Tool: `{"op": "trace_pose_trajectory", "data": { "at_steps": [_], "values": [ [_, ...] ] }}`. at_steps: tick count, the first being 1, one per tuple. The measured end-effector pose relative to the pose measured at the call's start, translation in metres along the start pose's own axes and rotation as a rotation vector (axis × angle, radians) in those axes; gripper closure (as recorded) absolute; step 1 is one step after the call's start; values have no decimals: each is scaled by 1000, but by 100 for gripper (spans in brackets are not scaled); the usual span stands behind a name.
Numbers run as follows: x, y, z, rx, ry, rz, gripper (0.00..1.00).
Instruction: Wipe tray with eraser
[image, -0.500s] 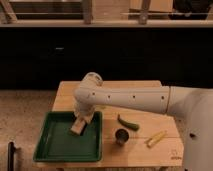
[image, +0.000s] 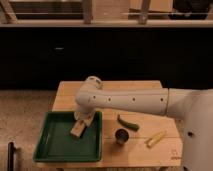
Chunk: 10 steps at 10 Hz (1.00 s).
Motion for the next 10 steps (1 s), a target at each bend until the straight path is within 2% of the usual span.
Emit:
{"op": "trace_pose_trajectory", "data": {
  "at_steps": [2, 6, 10],
  "values": [
    [-7, -9, 4, 5, -13, -10, 100],
    [-6, -4, 16, 1, -24, 3, 100],
    [-17, -3, 25, -8, -32, 4, 100]
  ]
}}
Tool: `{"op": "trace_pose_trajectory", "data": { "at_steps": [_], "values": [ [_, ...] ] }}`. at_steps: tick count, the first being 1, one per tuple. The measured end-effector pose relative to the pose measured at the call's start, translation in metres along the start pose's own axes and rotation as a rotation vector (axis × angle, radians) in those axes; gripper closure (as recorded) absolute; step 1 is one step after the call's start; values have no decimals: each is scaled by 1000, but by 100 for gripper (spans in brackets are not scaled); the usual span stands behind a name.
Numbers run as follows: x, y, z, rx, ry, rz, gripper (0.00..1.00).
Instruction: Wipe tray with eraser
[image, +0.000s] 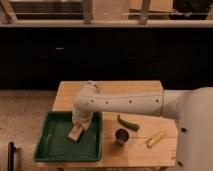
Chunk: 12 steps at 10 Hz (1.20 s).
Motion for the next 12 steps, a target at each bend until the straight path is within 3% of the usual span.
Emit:
{"op": "trace_pose_trajectory", "data": {
  "at_steps": [12],
  "values": [
    [-10, 0, 27, -28, -25, 6, 100]
  ]
}}
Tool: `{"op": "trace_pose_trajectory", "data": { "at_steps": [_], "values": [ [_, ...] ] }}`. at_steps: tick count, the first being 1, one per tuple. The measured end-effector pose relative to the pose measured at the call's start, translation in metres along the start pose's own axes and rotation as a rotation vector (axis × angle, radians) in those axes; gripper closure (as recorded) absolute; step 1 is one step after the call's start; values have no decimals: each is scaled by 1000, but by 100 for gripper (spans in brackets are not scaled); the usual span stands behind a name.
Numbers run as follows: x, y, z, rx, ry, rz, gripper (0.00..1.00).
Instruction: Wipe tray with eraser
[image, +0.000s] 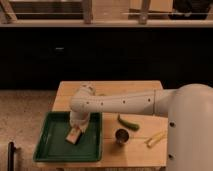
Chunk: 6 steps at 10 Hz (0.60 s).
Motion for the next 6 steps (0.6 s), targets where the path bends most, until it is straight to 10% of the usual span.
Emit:
{"op": "trace_pose_trajectory", "data": {
  "at_steps": [6],
  "values": [
    [-13, 14, 31, -2, -41, 12, 100]
  ]
}}
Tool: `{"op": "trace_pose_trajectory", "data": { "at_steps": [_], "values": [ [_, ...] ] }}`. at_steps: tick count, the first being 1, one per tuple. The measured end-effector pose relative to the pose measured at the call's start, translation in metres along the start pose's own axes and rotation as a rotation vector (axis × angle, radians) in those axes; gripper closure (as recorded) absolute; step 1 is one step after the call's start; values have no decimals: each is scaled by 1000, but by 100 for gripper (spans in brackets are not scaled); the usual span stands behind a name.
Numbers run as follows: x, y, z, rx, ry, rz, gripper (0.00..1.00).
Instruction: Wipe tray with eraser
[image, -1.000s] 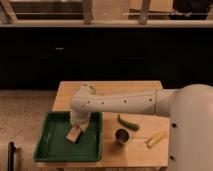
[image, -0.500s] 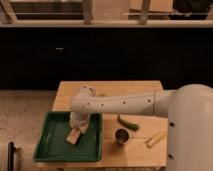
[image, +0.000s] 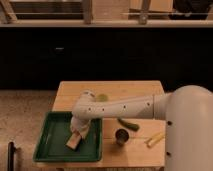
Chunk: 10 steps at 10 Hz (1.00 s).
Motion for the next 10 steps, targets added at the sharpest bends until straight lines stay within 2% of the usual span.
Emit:
{"op": "trace_pose_trajectory", "data": {
  "at_steps": [2, 5, 8, 10],
  "values": [
    [3, 8, -1, -3, 1, 11, 100],
    [19, 24, -13, -7, 30, 50, 100],
    [36, 17, -23, -5, 63, 63, 100],
    [44, 3, -25, -6, 72, 46, 100]
  ]
}}
